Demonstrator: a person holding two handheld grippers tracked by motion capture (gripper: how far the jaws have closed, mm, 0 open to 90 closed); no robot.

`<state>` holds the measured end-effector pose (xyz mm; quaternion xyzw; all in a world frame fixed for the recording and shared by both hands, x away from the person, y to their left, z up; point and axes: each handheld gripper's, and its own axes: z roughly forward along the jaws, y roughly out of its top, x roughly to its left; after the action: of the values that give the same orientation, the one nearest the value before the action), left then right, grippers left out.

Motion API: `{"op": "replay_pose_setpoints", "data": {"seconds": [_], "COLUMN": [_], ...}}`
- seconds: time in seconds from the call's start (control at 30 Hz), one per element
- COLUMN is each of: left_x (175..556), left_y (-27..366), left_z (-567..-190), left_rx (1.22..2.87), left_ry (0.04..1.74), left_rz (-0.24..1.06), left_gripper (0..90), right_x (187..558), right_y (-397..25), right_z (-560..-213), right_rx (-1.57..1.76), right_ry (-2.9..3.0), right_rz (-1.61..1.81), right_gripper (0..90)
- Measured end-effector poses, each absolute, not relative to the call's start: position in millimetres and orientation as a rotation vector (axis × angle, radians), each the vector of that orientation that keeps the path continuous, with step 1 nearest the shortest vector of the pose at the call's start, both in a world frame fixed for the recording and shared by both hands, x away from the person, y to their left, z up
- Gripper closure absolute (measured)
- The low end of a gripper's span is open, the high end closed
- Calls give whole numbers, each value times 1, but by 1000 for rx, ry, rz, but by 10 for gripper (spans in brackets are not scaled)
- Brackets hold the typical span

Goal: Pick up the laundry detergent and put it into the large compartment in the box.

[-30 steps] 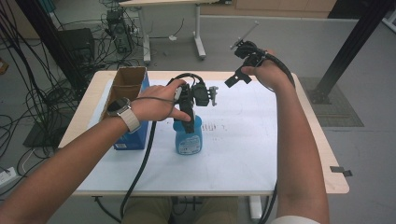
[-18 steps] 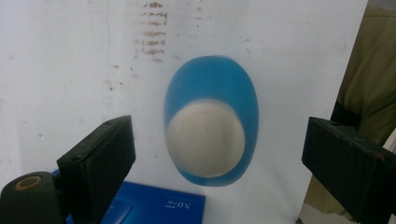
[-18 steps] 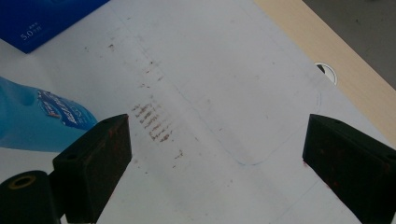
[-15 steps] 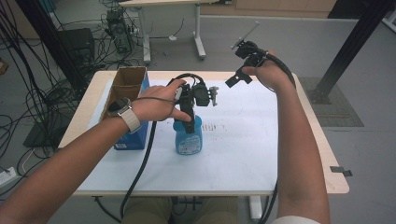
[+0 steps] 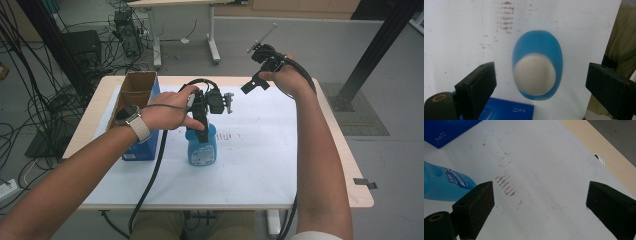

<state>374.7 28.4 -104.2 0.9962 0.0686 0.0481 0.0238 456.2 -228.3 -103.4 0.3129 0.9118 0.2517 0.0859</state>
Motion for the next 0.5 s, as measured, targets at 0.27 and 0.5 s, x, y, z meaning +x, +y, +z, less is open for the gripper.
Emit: {"op": "replay_pose_setpoints", "data": {"seconds": [0.27,0.5], "left_x": [376,377], "left_y": [29,28], "left_z": [-106,-111], "left_rx": [3079,3080], "left_ry": [215,215], "left_rz": [152,138], "left_gripper": [104,105], "right_x": [457,456], "right_y": [-228,-229], "right_z": [-104,-105], "right_rx": [932,935], "right_ry": [2719,2719], "right_rz": [751,753], "right_gripper": [78,78]}}
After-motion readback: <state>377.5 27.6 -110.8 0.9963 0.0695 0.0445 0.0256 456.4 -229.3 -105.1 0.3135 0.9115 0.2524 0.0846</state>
